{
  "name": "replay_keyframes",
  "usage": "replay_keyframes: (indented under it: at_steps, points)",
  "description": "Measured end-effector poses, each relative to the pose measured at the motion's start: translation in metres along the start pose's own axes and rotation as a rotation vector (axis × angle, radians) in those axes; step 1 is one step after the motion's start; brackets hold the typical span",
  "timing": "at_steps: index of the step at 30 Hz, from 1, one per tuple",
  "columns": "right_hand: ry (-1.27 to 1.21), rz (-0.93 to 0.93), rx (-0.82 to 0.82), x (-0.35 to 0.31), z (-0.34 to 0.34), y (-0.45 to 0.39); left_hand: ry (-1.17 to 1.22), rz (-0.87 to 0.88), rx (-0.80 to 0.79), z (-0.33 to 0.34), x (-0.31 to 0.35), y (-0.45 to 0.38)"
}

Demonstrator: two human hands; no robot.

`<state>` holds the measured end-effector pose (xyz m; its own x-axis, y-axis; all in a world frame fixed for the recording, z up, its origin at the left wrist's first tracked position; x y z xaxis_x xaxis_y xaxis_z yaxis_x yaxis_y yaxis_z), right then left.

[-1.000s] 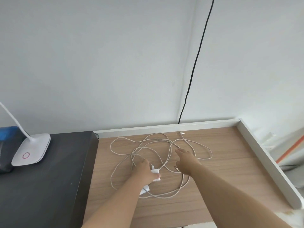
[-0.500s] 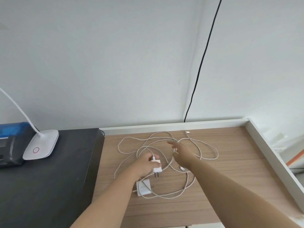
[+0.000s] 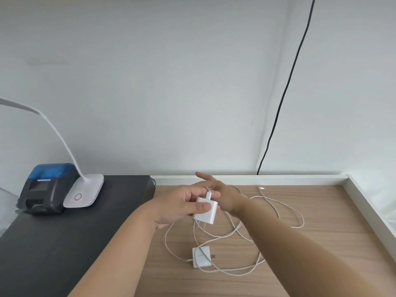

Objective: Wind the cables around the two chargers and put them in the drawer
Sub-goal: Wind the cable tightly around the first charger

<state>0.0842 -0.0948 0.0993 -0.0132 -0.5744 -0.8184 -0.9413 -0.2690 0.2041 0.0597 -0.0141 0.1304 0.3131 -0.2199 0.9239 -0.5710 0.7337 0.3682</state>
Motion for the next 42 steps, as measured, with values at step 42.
replay_keyframes:
  at_steps: [42]
  points:
    - [0.115, -0.129, 0.488, -0.028, -0.078, 0.106, -0.009, 0.249, -0.033, 0.047, 0.008, 0.011]
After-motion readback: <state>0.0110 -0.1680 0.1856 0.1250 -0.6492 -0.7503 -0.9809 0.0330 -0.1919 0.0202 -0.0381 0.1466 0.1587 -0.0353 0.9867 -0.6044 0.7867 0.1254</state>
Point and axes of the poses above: each hand's wrist, its own y-axis away from the middle knuckle, its own z-axis out of the palm, x = y × z, the point moved 10 cm from there along -y, towards the middle knuckle, and after that the axes turned 15 degrees about y, right-handed, at the moved point
